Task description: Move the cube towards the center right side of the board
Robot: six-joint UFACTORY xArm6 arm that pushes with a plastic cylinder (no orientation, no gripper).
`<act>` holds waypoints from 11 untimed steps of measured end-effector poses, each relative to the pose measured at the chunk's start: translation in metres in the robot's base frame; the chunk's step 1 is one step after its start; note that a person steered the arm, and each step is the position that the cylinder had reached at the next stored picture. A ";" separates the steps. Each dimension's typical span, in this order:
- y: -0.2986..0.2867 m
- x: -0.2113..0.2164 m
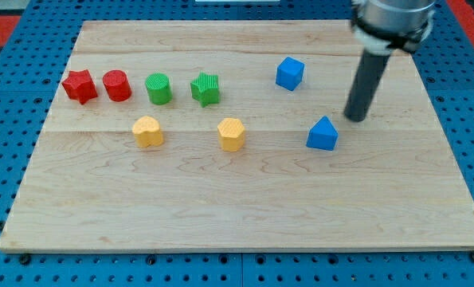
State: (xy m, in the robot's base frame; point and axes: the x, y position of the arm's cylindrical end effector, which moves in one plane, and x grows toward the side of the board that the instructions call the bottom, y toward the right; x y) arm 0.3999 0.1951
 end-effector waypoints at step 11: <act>-0.022 -0.064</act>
